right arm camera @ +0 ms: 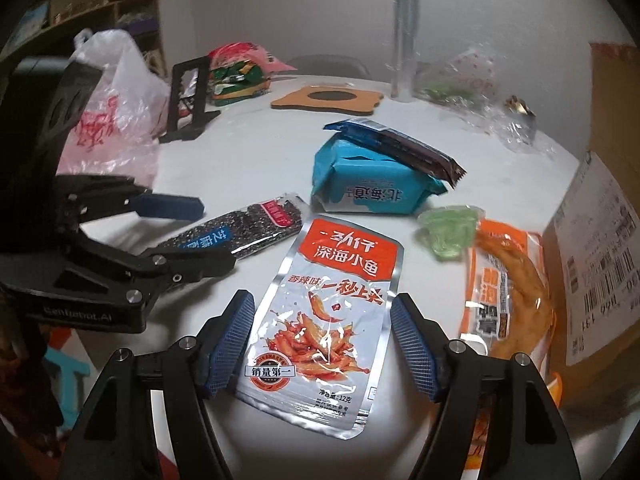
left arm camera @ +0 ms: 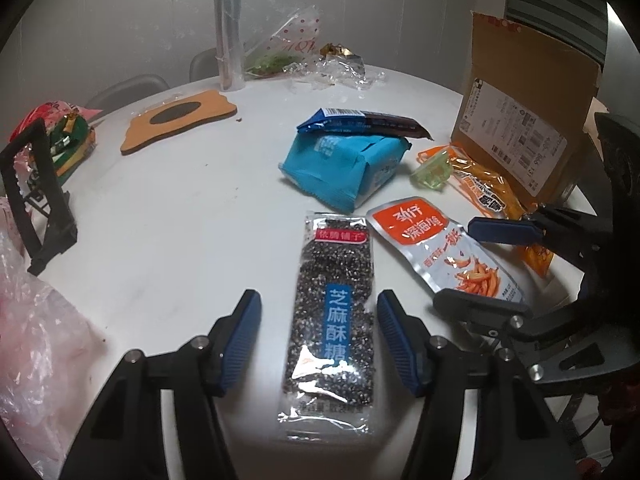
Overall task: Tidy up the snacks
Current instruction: 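Grasp the black sesame candy with the left gripper while the right grasps the orange fish pack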
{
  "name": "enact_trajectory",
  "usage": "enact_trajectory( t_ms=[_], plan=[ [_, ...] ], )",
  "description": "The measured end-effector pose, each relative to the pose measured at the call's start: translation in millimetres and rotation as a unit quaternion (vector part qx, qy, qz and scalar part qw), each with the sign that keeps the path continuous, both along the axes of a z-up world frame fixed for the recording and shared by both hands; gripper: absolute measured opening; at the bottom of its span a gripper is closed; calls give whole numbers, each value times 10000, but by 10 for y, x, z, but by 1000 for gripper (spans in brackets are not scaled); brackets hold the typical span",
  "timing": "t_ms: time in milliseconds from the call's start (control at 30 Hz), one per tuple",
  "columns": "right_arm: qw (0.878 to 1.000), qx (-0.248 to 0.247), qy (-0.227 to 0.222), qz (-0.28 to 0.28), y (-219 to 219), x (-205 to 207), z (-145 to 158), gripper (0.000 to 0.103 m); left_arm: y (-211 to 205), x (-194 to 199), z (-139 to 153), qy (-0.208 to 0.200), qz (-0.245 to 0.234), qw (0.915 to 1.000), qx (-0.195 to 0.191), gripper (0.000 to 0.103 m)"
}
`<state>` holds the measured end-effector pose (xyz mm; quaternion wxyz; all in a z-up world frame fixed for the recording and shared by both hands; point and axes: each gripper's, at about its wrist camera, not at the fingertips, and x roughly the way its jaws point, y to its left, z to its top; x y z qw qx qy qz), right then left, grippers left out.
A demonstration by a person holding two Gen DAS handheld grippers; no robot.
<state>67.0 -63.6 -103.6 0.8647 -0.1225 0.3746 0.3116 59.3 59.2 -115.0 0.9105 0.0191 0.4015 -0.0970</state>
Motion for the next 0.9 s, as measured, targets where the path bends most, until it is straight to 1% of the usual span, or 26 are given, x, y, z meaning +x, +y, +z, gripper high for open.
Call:
enact_trajectory(
  t_ms=[33,133,200,333,433,467,500,533,633,767,900],
  plan=[
    [9999,16,47,-95,4,8,-5,70,-8,1,1,-19,-25,10000,4,48],
    [9996,-60,-38,-277,57,1,-15,71,-31,-7,6,-28,-81,10000,34,40],
    [9992,-141,-120,-363,95,-22,-27,71,-29,-19,9,-32,-95,9999,16,39],
    [9982,-128,-140,-571,124,-15,-30,71,14,-30,4,-81,-39,10000,-25,39],
    [9976,-107,-122,-673,152,13,-31,71,82,-32,9,-59,12,9998,-164,39],
    [9976,-60,-97,-681,162,29,-28,71,100,-35,11,-53,22,9998,-179,39],
    [9975,-37,-100,-695,162,34,-27,67,116,-45,12,-57,52,9999,-153,39],
    [9973,-41,-124,-717,166,35,-27,67,141,-55,13,-59,86,9998,-150,39],
    [9976,-80,-222,-653,159,-6,-38,66,224,-76,32,-67,172,9995,-239,39],
    [9986,136,-153,-487,112,-44,2,66,296,-94,112,-181,294,9991,-257,39],
    [9988,103,-356,-326,124,-104,121,66,340,-102,235,-319,345,9986,-255,39]
  ],
)
